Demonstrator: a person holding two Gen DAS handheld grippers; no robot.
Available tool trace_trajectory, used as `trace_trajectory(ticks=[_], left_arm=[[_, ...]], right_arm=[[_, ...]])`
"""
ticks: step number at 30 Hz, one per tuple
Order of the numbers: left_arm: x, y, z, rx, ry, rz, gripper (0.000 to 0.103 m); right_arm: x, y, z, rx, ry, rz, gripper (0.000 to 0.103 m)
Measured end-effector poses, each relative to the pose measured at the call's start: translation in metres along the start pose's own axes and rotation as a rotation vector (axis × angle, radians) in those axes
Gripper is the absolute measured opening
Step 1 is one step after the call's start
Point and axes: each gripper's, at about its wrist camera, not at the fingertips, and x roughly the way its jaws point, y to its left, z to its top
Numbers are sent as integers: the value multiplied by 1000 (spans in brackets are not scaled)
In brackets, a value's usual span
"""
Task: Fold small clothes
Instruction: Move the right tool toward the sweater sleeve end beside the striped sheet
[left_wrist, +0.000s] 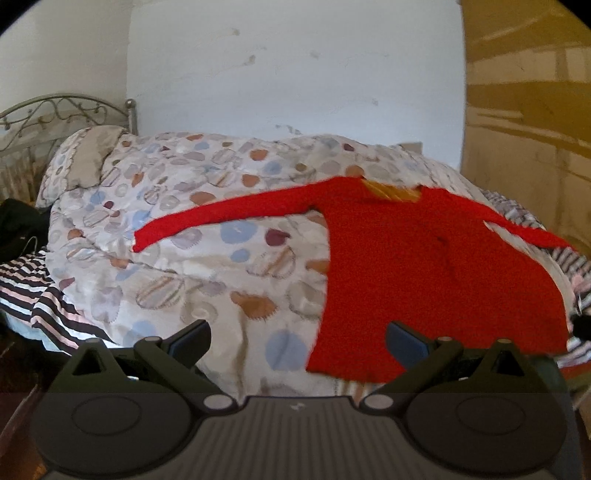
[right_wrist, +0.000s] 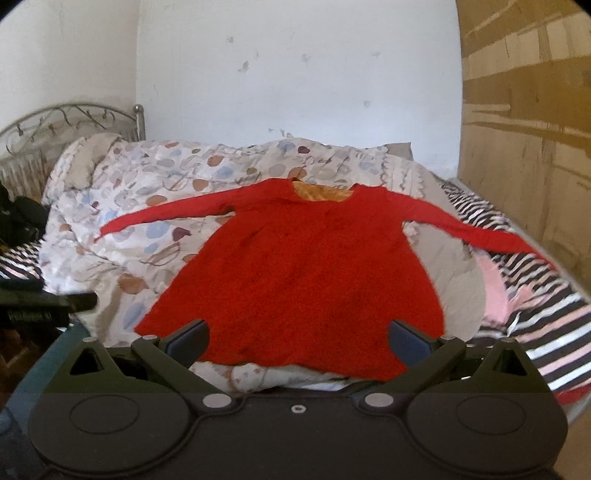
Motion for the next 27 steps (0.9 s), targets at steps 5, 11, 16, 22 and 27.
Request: trace_trajectory(ticks=[5,11,16,22,27], left_arm=[[17,6,20,-19,-12,22,103],[44,2,49,-16,-25,38,103],[72,-7,74,-8,-40,51,103],[108,-23,102,18,-59,67,103],[151,-39,122,28,-61,36,103]], right_arm=[[1,-7,11,-8,-33,4,103],[18,-14,26,-19,-48,-24,103],[45,-29,38,-9,-55,-27,103],[80,-54,52,26,-48,-57,103],[112,-78,63,15,-39,-115,103]])
